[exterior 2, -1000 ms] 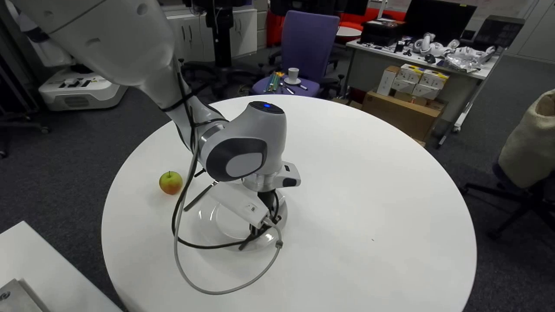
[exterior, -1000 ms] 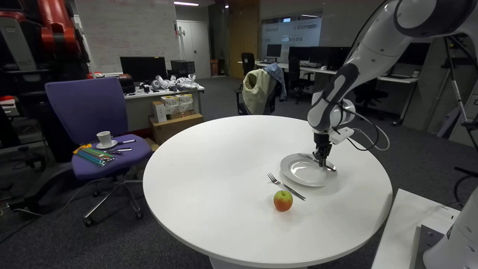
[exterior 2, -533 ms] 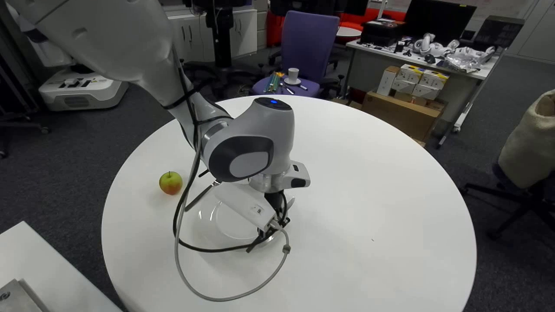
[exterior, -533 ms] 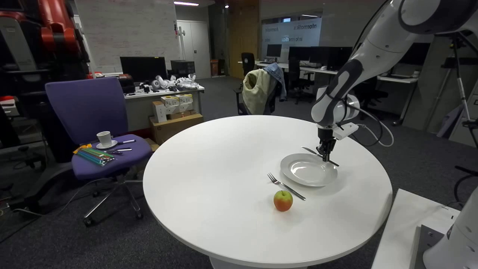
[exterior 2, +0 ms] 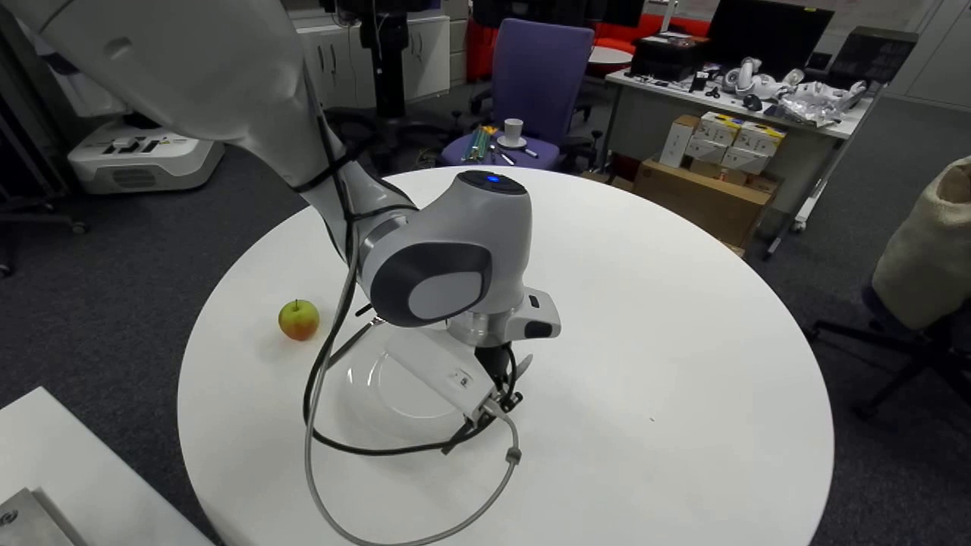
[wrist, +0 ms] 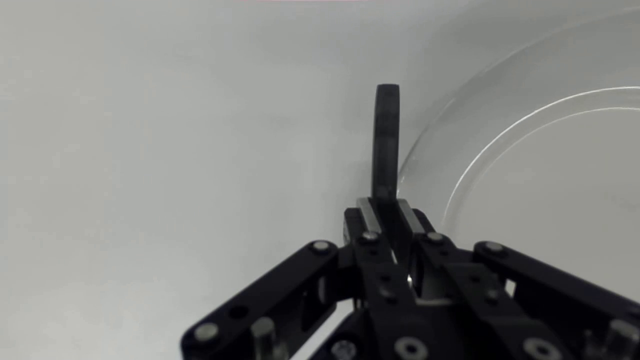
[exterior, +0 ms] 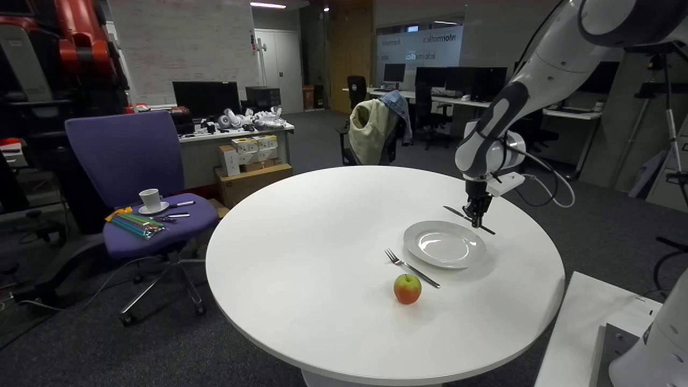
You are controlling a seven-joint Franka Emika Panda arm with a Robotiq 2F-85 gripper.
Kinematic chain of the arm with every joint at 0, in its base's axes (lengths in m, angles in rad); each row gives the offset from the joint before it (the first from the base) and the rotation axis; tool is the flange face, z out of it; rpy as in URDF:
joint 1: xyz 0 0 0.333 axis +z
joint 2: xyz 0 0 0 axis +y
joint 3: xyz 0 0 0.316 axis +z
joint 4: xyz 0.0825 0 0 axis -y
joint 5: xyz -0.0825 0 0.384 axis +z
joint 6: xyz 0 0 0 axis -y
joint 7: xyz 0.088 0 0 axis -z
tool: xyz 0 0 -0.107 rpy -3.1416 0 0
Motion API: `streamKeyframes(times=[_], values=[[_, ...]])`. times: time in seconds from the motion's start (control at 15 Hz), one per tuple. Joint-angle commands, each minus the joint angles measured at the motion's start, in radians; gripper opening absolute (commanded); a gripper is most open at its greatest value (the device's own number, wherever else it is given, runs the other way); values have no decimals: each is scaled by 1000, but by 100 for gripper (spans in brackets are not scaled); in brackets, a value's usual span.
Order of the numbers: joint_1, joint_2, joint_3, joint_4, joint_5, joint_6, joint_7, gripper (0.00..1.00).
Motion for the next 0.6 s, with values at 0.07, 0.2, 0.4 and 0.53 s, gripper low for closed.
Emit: streamKeyframes(times=[0.07, 0.2, 0.4, 0.53], values=[[-27, -10, -14, 0, -15, 17, -22, 3], [-35, -4, -16, 7, -17, 16, -30, 3], [-47, 12, -15, 21, -20, 12, -51, 3], [-53, 27, -11, 31, -22, 13, -71, 3]])
